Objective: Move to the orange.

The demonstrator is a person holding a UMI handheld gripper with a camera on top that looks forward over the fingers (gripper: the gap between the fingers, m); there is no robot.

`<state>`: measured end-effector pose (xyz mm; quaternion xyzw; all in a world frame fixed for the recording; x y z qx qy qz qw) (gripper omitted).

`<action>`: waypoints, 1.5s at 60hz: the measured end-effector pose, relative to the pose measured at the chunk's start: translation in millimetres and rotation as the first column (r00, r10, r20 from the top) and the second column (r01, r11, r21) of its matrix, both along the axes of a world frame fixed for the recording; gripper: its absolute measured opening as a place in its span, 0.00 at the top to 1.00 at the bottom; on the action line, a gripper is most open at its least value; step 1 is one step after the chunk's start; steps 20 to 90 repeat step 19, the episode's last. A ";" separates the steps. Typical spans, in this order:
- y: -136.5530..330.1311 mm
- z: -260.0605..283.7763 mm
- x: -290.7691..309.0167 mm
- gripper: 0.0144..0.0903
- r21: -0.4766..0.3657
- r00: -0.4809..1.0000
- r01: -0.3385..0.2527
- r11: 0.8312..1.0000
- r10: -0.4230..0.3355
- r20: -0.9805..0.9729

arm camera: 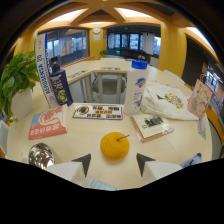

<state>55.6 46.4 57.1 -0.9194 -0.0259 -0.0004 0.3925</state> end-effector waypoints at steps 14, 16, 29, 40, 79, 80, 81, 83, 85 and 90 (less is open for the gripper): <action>6.1 -2.3 4.2 0.05 -0.004 1.000 -0.002 1.000 0.002 0.003; 6.2 -2.1 4.0 0.06 -0.005 1.000 -0.006 1.000 0.006 0.004; 5.9 -2.5 4.2 0.06 -0.009 1.000 -0.008 1.000 0.008 0.005; 5.9 -2.5 4.2 0.06 -0.009 1.000 -0.008 1.000 0.008 0.005; 5.9 -2.5 4.2 0.06 -0.009 1.000 -0.008 1.000 0.008 0.005; 5.9 -2.5 4.2 0.06 -0.009 1.000 -0.008 1.000 0.008 0.005; 5.9 -2.5 4.2 0.06 -0.009 1.000 -0.008 1.000 0.008 0.005; 5.9 -2.5 4.2 0.06 -0.009 1.000 -0.008 1.000 0.008 0.005; 5.9 -2.5 4.2 0.06 -0.009 1.000 -0.008 1.000 0.008 0.005; 5.9 -2.5 4.2 0.06 -0.009 1.000 -0.008 1.000 0.008 0.005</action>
